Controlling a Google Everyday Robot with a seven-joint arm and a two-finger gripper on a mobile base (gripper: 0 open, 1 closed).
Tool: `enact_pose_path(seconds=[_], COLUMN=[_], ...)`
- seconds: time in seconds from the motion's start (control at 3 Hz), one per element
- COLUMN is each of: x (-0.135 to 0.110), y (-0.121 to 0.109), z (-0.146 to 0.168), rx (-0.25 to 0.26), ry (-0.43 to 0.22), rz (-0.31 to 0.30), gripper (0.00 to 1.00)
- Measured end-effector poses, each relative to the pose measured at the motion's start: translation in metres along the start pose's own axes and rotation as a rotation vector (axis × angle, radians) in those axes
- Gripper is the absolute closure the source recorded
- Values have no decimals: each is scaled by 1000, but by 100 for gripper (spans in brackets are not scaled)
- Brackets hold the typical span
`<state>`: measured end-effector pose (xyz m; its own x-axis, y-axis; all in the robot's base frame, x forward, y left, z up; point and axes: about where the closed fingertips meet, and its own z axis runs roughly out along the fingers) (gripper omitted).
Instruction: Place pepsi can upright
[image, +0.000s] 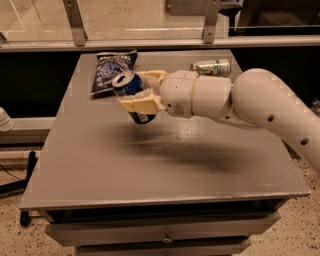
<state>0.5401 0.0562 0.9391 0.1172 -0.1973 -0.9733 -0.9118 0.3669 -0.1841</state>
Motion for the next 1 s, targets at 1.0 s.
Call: enact_pose_path(seconds=[1.0], x=[29], y=[-10], z=[-13], rx=[0], ry=[-37], rz=[118], gripper=[100])
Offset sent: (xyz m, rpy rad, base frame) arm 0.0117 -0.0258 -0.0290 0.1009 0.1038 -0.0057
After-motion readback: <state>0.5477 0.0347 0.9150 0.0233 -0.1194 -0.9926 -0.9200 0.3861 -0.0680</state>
